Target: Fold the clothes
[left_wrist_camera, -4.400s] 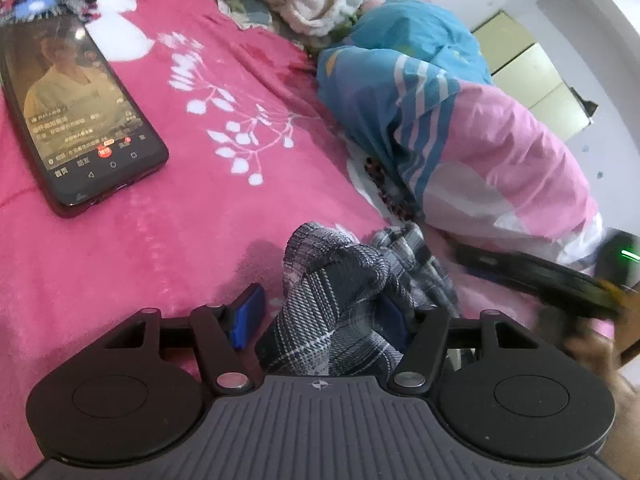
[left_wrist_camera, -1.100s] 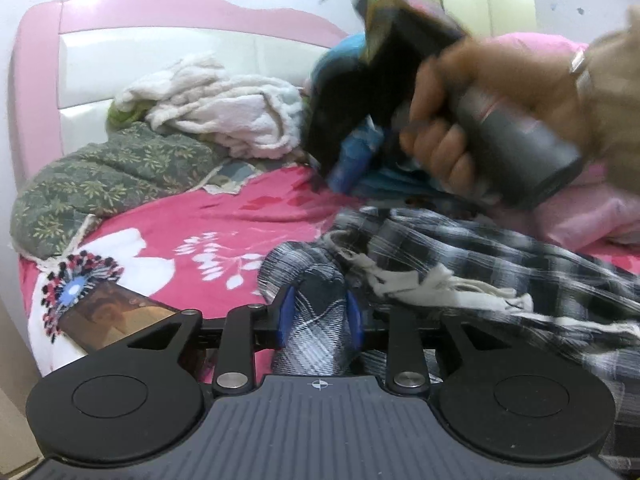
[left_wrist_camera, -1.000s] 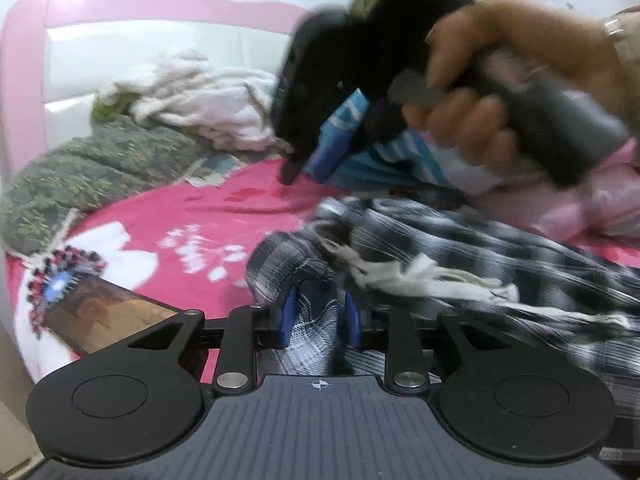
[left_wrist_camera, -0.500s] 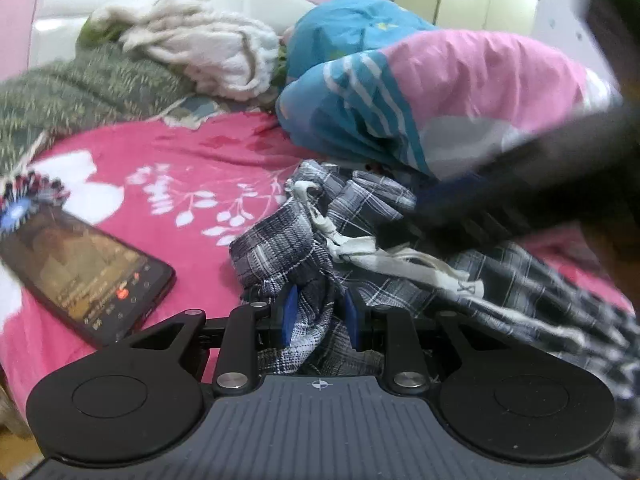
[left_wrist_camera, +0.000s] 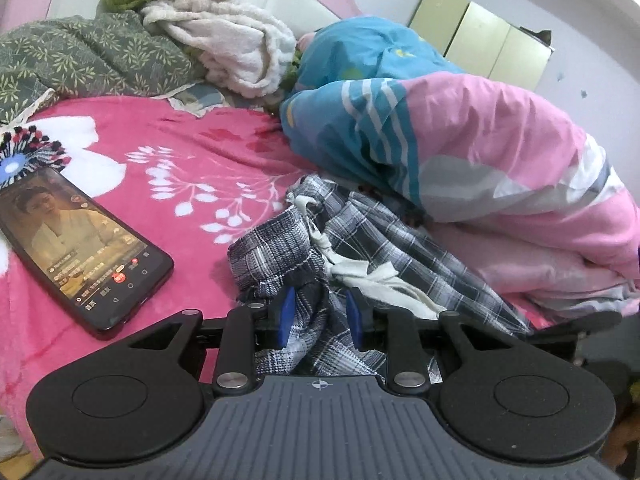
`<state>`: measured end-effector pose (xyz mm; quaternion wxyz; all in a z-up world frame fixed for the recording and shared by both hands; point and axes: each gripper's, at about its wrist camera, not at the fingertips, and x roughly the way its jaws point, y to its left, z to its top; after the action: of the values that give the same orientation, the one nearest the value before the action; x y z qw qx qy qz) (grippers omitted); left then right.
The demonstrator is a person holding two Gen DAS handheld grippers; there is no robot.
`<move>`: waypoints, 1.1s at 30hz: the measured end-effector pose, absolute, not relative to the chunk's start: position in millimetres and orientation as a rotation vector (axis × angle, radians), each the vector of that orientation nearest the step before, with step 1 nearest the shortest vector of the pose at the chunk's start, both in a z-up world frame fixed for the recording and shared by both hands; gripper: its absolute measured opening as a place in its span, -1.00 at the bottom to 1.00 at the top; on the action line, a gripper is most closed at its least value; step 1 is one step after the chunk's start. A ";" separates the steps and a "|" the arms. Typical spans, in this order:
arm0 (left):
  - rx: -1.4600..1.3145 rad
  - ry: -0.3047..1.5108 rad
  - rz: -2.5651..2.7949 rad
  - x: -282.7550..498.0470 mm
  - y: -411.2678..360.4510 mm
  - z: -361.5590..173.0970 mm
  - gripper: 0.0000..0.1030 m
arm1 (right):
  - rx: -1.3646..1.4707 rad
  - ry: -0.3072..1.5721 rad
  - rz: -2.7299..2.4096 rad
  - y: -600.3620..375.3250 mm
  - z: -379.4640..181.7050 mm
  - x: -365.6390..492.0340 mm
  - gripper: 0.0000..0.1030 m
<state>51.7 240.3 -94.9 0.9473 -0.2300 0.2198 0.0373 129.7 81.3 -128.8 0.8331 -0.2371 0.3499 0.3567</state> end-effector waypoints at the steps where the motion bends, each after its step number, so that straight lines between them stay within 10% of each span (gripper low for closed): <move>1: -0.472 0.444 0.072 50.7 240.9 -94.4 -0.48 | -0.493 0.731 0.756 78.7 -126.3 125.5 -0.98; 16: -0.488 0.419 0.080 40.7 247.2 -89.2 -0.48 | -0.448 0.720 0.622 36.0 -103.4 105.4 -0.86; 21: -0.469 0.415 0.127 40.9 247.9 -88.9 -0.44 | -0.410 0.575 0.669 54.2 -74.3 101.1 -0.18; 33: -0.503 0.457 0.211 59.4 247.9 -102.3 -0.34 | -0.210 0.726 0.721 177.2 -63.8 234.8 -0.19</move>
<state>59.4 247.9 -102.3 0.9373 -0.2463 0.2238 0.1033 234.8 177.2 -63.8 0.8667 -0.1003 0.3467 0.3443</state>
